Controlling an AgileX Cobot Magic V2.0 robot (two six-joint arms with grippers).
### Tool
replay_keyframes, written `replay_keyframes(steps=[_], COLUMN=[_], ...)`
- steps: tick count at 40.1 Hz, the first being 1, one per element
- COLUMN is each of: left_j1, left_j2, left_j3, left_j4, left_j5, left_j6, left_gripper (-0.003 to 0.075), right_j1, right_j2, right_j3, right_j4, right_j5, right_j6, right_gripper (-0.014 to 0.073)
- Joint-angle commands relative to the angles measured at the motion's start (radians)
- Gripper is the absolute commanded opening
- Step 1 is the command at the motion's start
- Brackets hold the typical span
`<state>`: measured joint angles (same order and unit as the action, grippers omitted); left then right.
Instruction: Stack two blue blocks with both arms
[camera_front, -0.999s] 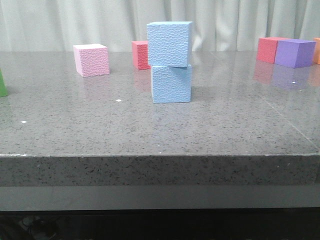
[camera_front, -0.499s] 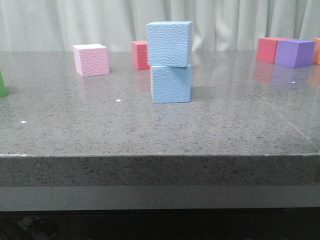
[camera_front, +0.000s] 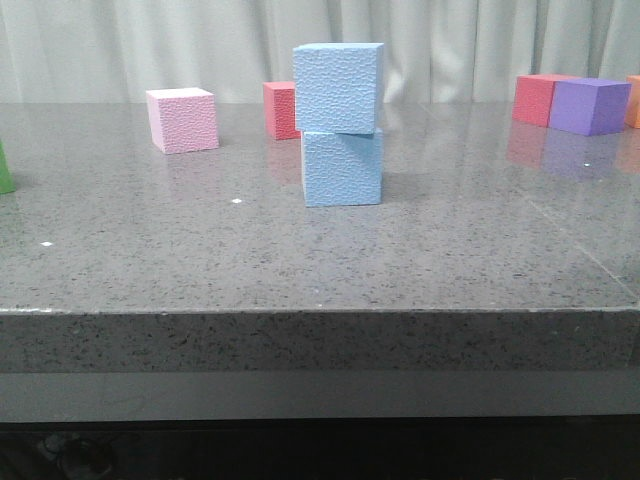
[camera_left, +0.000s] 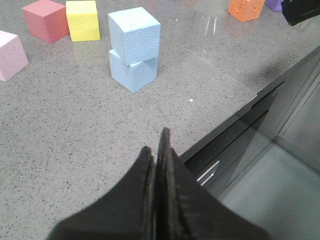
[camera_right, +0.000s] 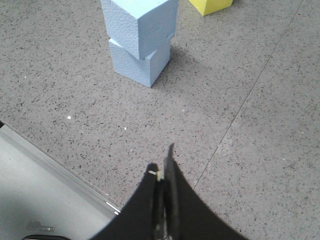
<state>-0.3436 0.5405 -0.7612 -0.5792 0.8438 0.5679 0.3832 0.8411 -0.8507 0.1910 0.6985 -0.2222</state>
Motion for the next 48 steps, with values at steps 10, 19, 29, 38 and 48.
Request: replay_keyframes(steps=[10, 19, 29, 38, 48], left_j1=[0.039, 0.229, 0.321, 0.319, 0.319], left_j2=[-0.073, -0.271, -0.375, -0.490, -0.543], left_j3=[-0.005, 0.081, 0.316, 0.591, 0.754], left_j4=[0.021, 0.077, 0.277, 0.560, 0.555], left_j5=[-0.096, -0.206, -0.445, -0.677, -0.806], left_j6=[0.004, 0.004, -0.290, -0.602, -0.620], left_gripper=[-0.0018, -0.0018, -0.0018, -0.0018, -0.0018], right_j1=[-0.005, -0.005, -0.005, -0.005, -0.005], right_j2=[-0.003, -0.003, -0.003, -0.003, -0.003], right_j3=[-0.027, -0.027, -0.027, -0.027, -0.027], right_j4=[0.012, 0.012, 0.012, 0.012, 0.012], right_j5=[-0.056, -0.056, -0.056, -0.056, -0.056], right_j6=[-0.007, -0.007, -0.007, -0.007, -0.007], right_gripper=[-0.0069, -0.0069, -0.0069, -0.0069, -0.0069])
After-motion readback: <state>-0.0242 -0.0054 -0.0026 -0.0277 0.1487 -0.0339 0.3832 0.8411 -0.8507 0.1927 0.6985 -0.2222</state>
